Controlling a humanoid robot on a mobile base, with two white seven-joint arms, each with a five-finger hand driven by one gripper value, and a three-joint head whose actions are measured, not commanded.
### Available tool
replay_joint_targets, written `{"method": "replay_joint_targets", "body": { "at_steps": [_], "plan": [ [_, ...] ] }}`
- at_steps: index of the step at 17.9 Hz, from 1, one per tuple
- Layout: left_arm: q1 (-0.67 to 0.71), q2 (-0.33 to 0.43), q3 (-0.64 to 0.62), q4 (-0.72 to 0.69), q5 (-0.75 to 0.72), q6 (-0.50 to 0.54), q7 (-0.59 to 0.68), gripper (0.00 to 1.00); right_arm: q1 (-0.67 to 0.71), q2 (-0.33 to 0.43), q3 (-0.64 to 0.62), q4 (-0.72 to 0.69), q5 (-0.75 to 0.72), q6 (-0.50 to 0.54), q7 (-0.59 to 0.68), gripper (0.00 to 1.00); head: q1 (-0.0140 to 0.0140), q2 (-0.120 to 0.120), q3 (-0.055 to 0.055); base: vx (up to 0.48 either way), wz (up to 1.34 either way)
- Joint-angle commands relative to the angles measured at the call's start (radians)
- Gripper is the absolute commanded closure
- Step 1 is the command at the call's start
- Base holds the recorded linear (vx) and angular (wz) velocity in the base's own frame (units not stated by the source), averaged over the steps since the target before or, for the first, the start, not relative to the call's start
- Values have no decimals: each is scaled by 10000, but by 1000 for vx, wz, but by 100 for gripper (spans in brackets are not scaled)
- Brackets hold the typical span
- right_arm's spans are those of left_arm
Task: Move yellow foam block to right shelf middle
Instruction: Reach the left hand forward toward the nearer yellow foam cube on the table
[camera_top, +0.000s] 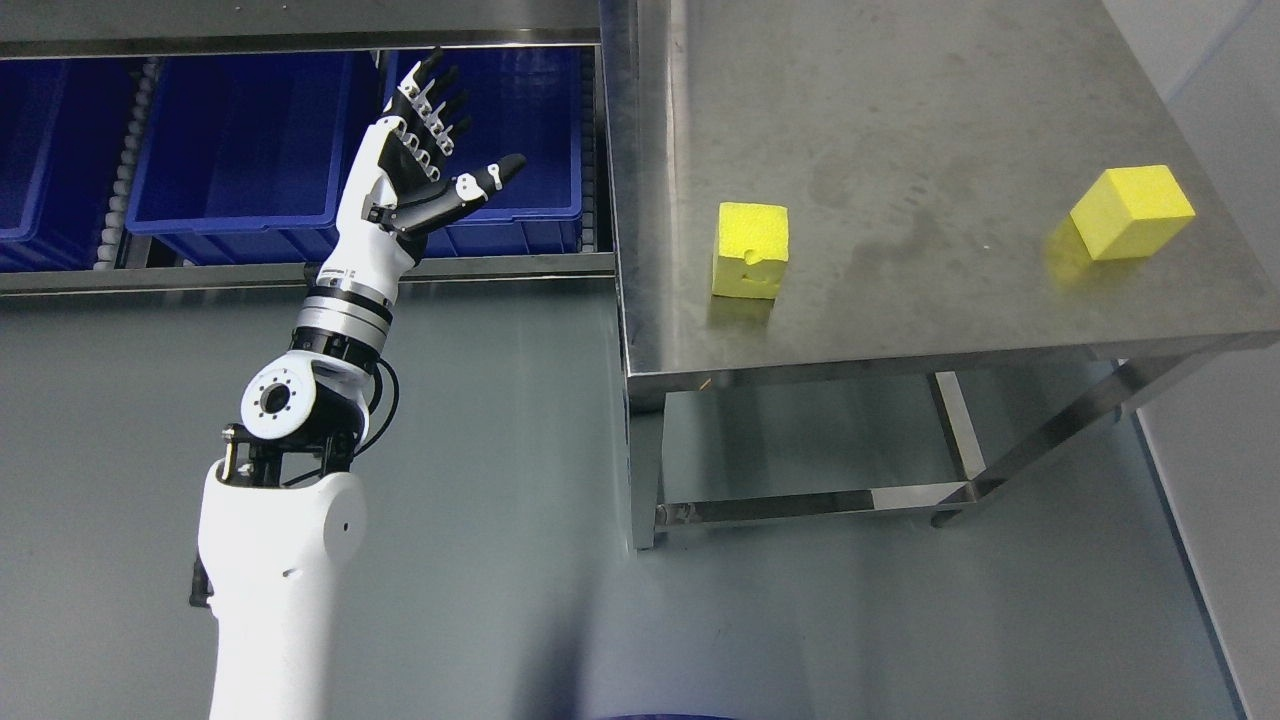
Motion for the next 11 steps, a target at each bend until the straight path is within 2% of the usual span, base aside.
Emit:
{"method": "replay_joint_targets", "body": {
  "at_steps": [1, 6, 7, 8, 9, 11],
  "plan": [
    [266, 174, -315, 225, -6, -447, -7, 0, 244, -175, -123, -175, 31, -8, 6, 0, 0, 0, 0, 34, -224],
    [-39, 174, -267, 302, -6, -634, -235, 0, 229, -175, -123, -175, 31, -8, 6, 0, 0, 0, 0, 17, -30],
    [-344, 174, -405, 302, -6, -680, -707, 0, 244, -175, -123, -175, 31, -8, 6, 0, 0, 0, 0, 7, 49],
    [-651, 487, -679, 302, -52, -680, -1244, 0, 244, -175, -123, -175, 31, -8, 6, 0, 0, 0, 0, -4, 16],
    [-973, 976, -1138, 424, -432, -680, -1887, 0, 244, -175, -123, -175, 31, -8, 6, 0, 0, 0, 0, -4, 16],
    [-1662, 1287, -1982, 1111, -1747, -680, -2992, 0, 244, -175, -123, -175, 31, -8, 6, 0, 0, 0, 0, 0, 0]
  ]
}}
